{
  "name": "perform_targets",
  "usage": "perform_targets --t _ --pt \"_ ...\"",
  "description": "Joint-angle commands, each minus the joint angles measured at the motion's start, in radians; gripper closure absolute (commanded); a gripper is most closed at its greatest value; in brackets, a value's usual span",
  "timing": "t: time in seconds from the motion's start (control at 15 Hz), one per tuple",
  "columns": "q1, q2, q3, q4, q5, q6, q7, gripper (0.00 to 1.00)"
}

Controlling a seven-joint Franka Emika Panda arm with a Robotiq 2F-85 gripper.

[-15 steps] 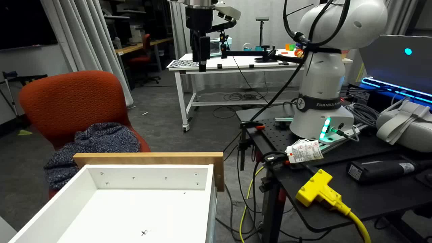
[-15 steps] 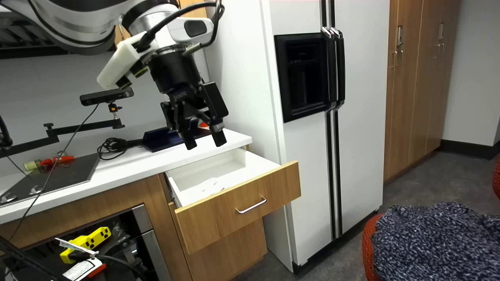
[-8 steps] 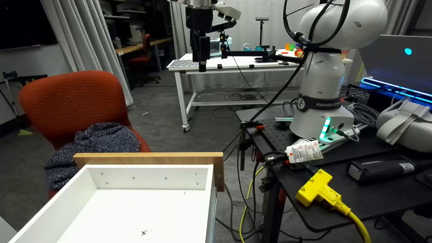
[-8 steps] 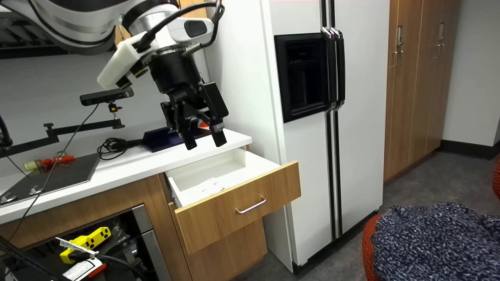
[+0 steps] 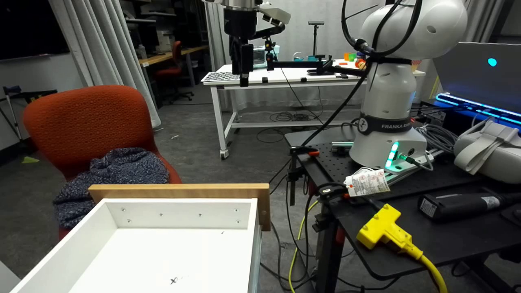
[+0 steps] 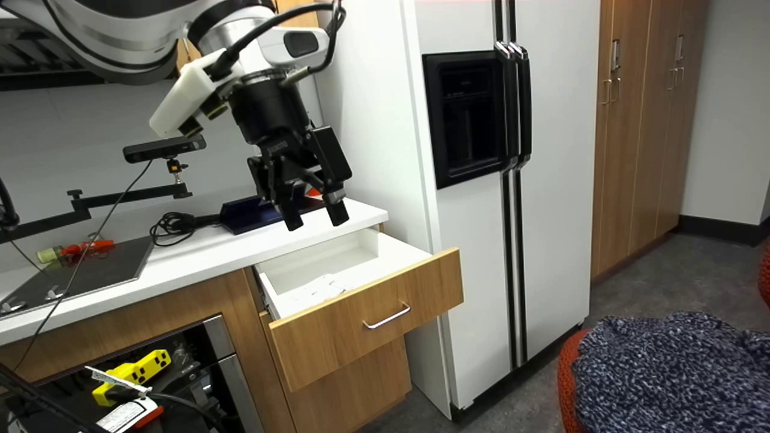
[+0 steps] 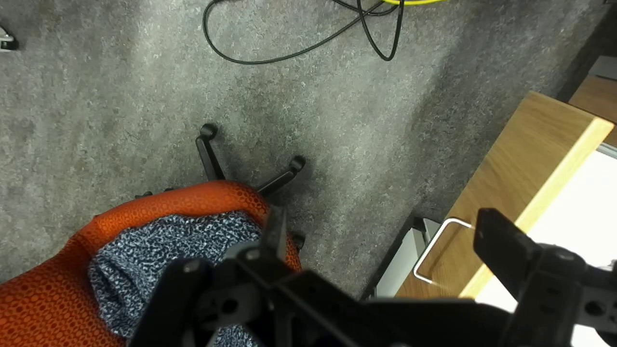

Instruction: Close the open drawer

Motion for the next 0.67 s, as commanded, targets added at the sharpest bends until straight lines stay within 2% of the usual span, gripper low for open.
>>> perform_targets --t 0.0,0.6 --pt "-0.001 -0.001 0.001 0.001 0.002 -0.003 -0.001 0.0" --pt "0.005 0.002 -0.004 0.002 0.008 -0.003 -0.011 0.0"
